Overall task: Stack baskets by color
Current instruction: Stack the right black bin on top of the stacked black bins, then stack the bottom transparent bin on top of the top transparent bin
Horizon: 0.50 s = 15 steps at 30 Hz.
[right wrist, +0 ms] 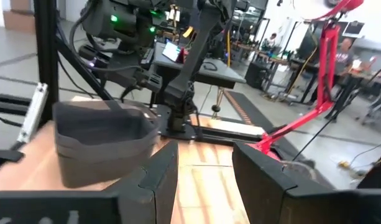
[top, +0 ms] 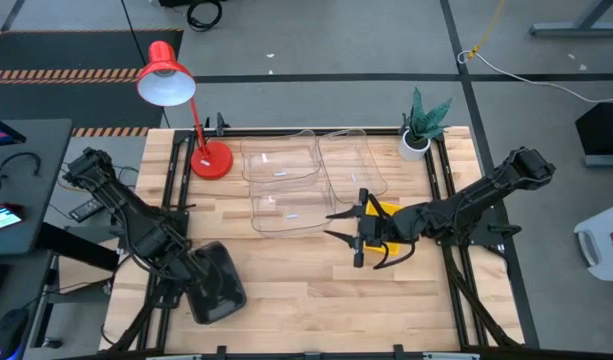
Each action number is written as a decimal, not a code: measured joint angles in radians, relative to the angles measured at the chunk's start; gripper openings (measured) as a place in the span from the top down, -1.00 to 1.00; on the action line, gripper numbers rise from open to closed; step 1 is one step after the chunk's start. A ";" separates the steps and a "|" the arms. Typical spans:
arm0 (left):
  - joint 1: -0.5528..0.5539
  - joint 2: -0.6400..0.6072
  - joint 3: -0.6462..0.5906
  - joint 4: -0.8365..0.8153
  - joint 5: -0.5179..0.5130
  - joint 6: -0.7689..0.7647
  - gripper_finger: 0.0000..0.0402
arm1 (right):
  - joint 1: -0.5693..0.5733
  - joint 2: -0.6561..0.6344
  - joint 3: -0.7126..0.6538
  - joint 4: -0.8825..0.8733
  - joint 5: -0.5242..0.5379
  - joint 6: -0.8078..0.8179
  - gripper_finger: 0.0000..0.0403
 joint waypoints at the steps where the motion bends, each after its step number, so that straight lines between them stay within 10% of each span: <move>1: 0.000 0.000 0.000 0.000 0.007 -0.032 -0.05 | -0.004 0.000 0.000 0.001 0.000 -0.018 0.22; 15: -0.013 0.000 0.000 0.149 -0.219 -0.264 0.22 | -0.107 0.000 0.000 -0.009 -0.156 -0.062 0.22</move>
